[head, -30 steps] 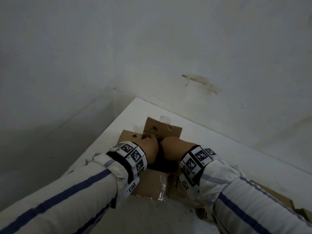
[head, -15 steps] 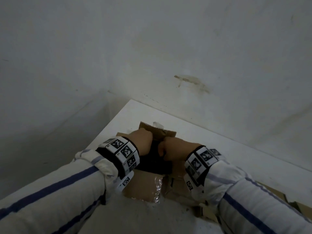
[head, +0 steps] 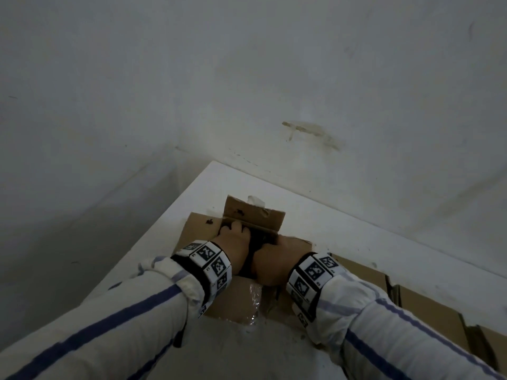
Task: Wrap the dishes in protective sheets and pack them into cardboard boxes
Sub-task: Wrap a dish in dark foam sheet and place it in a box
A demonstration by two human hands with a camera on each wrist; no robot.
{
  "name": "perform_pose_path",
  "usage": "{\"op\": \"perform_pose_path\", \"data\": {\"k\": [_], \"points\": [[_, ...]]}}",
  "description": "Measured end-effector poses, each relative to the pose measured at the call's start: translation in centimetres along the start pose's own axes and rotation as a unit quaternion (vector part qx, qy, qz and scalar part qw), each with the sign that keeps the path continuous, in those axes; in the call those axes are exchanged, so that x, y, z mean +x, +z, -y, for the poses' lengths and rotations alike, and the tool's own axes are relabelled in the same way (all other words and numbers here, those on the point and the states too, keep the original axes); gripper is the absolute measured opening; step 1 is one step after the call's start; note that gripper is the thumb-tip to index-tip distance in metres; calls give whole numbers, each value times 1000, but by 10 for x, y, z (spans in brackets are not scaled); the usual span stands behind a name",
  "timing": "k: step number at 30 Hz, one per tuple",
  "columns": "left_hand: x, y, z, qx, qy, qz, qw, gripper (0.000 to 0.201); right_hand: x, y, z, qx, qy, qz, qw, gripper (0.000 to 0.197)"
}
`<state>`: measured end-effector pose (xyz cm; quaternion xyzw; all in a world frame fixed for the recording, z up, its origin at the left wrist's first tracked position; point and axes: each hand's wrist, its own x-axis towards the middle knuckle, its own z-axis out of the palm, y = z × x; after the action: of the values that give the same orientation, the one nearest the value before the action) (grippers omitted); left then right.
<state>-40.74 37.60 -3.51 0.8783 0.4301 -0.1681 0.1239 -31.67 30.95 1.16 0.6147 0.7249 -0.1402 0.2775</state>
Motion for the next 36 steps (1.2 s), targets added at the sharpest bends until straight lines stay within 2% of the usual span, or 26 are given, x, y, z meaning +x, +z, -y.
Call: {"op": "perform_pose_path", "data": {"k": [3, 7, 11, 15, 21, 29, 34, 36], "points": [[-4, -9, 3, 5, 13, 8, 1000, 57, 0, 4, -2, 54, 1, 23, 998, 35], [-10, -53, 14, -41, 28, -4, 999, 32, -14, 0, -35, 219, 41, -94, 970, 26], [-14, -80, -23, -95, 44, -70, 992, 28, -47, 12, -72, 327, 67, -168, 927, 24], [-16, -74, -105, -131, 94, -69, 984, 30, -83, 50, -102, 377, 119, -209, 894, 27], [-9, -50, -258, -148, 176, -39, 972, 32, -164, 134, -175, 418, 218, -242, 848, 28], [-3, -9, -458, -168, 246, 7, 955, 37, -286, 266, -278, 481, 381, -274, 741, 28], [0, 17, -538, -149, 277, 17, 949, 32, -344, 341, -325, 490, 485, -290, 664, 23], [2, 23, -557, -140, 286, 23, 948, 31, -359, 368, -338, 488, 519, -272, 647, 25]]}}
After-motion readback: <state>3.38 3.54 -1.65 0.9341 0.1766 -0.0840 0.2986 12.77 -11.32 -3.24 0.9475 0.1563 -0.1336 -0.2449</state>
